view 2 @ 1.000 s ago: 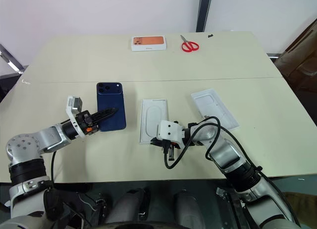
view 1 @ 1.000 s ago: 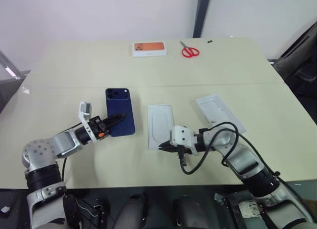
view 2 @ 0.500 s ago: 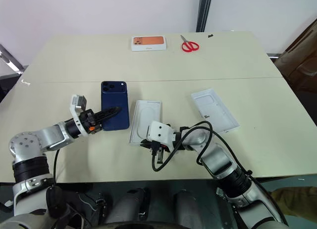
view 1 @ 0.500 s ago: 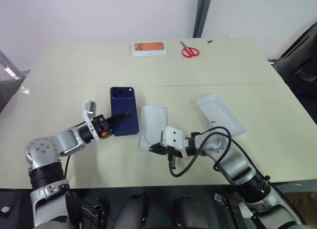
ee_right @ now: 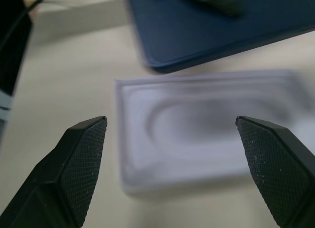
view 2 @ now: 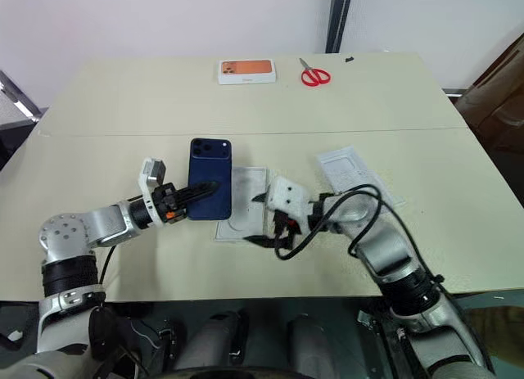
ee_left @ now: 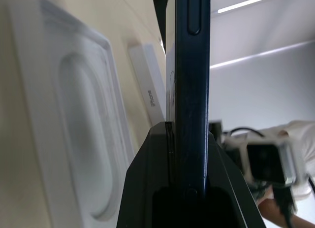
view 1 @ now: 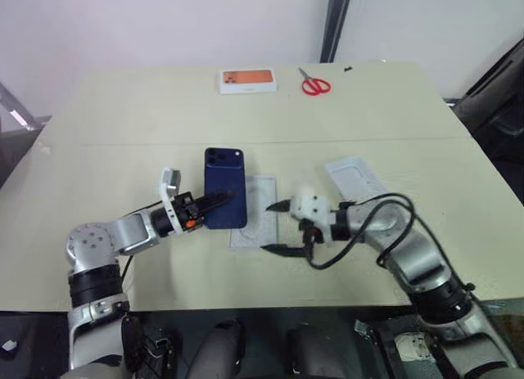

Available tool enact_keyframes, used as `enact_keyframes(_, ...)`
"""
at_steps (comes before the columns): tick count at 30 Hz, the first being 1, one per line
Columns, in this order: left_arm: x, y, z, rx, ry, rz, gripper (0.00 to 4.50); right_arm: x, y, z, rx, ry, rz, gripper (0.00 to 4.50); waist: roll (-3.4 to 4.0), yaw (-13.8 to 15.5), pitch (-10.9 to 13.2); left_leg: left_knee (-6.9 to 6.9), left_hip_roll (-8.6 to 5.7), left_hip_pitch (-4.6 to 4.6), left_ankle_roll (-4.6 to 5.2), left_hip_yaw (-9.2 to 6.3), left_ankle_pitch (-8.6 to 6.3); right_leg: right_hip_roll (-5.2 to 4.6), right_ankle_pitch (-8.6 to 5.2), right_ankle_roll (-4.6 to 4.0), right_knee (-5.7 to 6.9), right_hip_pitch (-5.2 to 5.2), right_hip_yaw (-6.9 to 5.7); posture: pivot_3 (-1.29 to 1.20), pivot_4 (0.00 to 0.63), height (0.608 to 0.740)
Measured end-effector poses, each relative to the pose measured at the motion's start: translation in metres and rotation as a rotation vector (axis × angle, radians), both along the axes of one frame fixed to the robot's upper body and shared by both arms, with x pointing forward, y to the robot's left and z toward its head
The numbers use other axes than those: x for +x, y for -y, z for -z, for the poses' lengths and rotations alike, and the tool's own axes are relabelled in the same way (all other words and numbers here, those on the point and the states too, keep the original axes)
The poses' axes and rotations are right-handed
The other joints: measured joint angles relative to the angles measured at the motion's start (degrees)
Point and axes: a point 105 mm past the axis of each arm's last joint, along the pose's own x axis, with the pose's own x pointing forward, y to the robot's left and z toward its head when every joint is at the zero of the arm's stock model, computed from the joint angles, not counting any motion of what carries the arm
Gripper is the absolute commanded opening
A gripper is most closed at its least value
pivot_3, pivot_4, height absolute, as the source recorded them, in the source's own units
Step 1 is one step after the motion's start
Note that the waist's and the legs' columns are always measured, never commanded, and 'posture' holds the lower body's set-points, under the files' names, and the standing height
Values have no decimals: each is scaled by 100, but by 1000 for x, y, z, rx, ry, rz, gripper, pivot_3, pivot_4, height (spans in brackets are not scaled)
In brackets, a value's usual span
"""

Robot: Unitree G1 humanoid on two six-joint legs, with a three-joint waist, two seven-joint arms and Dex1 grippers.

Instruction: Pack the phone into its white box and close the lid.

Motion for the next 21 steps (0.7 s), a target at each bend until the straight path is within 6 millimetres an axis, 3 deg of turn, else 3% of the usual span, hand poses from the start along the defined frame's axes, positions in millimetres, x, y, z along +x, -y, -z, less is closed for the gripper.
enact_keyframes(4, -3, 17, 17, 30, -47, 33, 0, 16, 36, 0, -31, 19, 112, 4380, -1, -25, 0, -4, 3, -2, 1, 3, 0, 2, 0, 0, 2, -8, 3, 0, 150, 734)
enact_keyframes(10, 0, 22, 24, 40, -69, 24, 0, 14, 35, 3, -27, 23, 105, 4380, 0, -26, 0, 2, 6, -3, 1, 6, 0, 6, 0, 0, 5, -9, 6, 0, 150, 734)
enact_keyframes(11, 1, 22, 26, 45, -75, 20, 980, 14, 34, 3, -25, 24, 106, 4431, 0, -22, 0, 3, 5, -4, 1, 6, 0, 6, 0, 0, 5, -9, 6, 0, 150, 734)
enact_keyframes(12, 1, 21, 27, 50, -79, 18, 1254, 14, 33, 3, -22, 27, 105, 4431, 0, -12, 0, 4, 5, -5, 1, 5, 0, 5, 0, 0, 5, -8, 5, 0, 150, 734)
enact_keyframes(17, 4, 24, 18, 45, -48, 36, 3677, 17, 35, 7, -36, 35, 117, 4431, -1, -1, 0, 7, 3, -5, 1, 5, 1, 3, 0, 0, 4, -5, 4, 0, 150, 734)
enact_keyframes(21, 3, 24, 16, 60, -32, 46, 3677, 19, 31, 7, -23, 41, 117, 4431, 1, -32, -1, 3, 5, -4, 0, 5, 1, 5, 0, 0, 6, -9, 4, 0, 150, 734)
